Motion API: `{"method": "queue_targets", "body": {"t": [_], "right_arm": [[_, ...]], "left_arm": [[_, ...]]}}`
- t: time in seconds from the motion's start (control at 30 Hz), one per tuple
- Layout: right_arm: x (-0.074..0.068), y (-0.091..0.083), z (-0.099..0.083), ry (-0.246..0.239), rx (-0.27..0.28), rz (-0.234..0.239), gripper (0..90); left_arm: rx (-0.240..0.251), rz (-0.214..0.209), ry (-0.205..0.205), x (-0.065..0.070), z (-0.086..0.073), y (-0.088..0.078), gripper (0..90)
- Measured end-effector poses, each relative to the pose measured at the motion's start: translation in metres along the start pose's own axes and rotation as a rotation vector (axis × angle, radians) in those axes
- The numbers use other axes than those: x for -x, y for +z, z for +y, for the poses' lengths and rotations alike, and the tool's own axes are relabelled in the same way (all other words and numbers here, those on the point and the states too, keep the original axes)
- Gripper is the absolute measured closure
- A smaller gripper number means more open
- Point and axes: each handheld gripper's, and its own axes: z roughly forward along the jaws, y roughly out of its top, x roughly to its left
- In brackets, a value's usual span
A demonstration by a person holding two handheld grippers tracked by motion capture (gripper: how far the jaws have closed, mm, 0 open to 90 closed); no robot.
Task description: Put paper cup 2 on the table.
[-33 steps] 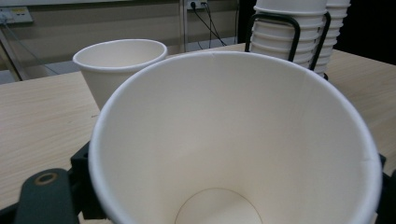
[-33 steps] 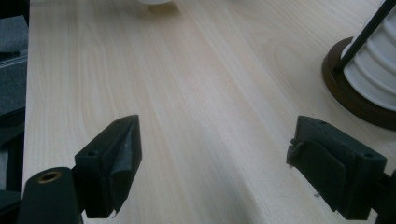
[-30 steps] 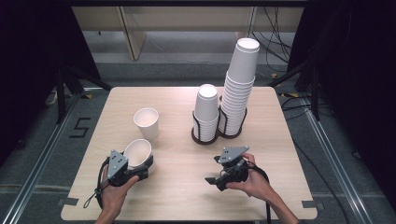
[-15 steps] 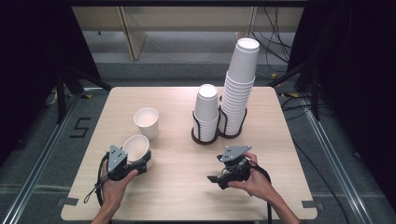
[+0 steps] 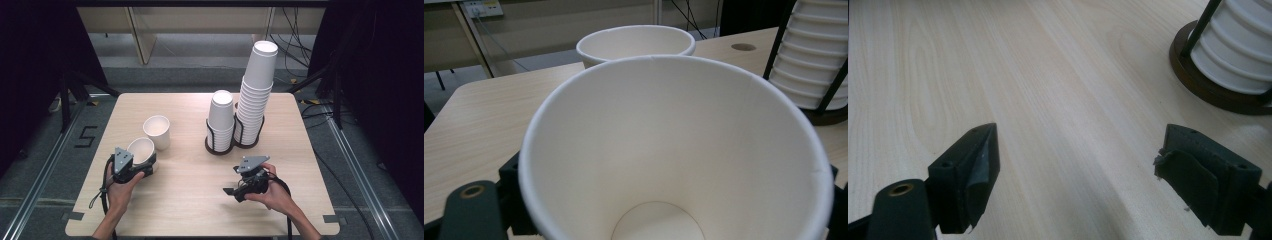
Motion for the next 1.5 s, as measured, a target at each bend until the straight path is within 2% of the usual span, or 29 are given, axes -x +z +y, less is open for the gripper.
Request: {"method": "queue_targets", "body": {"t": [0.17,0.3,0.37,0.47,0.57,0.63,0.73,0.97,1.03,1.17,1.27,1.33,1.4,1.47,1.5], "right_arm": [[0.000,0.000,0.000,0.004,-0.002,-0.002,17.5],[-0.001,0.001,0.000,-0.001,-0.003,0.007,17.5],[0.000,0.001,0.000,-0.017,0.004,0.000,17.5],[-0.001,0.001,0.000,-0.003,-0.006,0.010,17.5],[-0.002,0.001,0.000,-0.005,-0.009,0.009,18.0],[-0.002,0.002,0.000,-0.005,-0.011,0.015,18.1],[-0.003,0.002,0.000,-0.019,-0.009,0.022,18.3],[-0.002,0.001,0.000,-0.027,-0.010,0.026,18.4],[-0.003,0.000,-0.001,-0.007,-0.009,0.024,18.3],[-0.003,0.000,-0.001,-0.010,-0.013,0.021,18.3],[-0.003,-0.001,-0.001,-0.017,-0.016,0.022,18.3],[-0.003,0.000,-0.001,-0.029,-0.004,0.024,18.3],[-0.003,0.000,-0.002,-0.021,-0.005,0.027,18.3],[-0.002,-0.001,-0.002,-0.032,-0.006,0.016,18.3],[-0.003,-0.002,-0.002,-0.015,-0.010,0.021,18.3]], "left_arm": [[-0.032,-0.009,0.003,0.001,-0.002,0.005,15.0],[-0.009,-0.027,-0.005,-0.002,-0.005,0.009,14.5],[-0.005,-0.020,0.005,-0.002,-0.005,0.010,13.8],[-0.006,-0.021,0.006,-0.002,-0.006,0.011,12.2],[-0.012,-0.022,-0.012,-0.005,-0.007,0.013,11.6],[-0.034,-0.030,-0.011,-0.006,-0.010,0.014,11.9],[-0.036,-0.027,-0.026,-0.008,-0.018,0.015,13.8],[-0.038,-0.039,-0.041,-0.014,-0.021,0.011,14.2],[-0.059,-0.039,-0.051,-0.015,-0.022,0.010,14.2],[-0.097,-0.027,-0.048,-0.015,-0.023,0.008,14.3],[-0.119,-0.039,-0.061,-0.012,-0.022,0.003,14.2],[-0.151,-0.029,-0.054,-0.009,-0.022,-0.002,14.4],[-0.151,-0.031,-0.103,-0.008,-0.025,-0.004,14.5],[-0.171,-0.027,-0.114,-0.007,-0.027,-0.004,14.5],[-0.173,-0.020,-0.107,-0.008,-0.028,-0.004,14.5]]}}
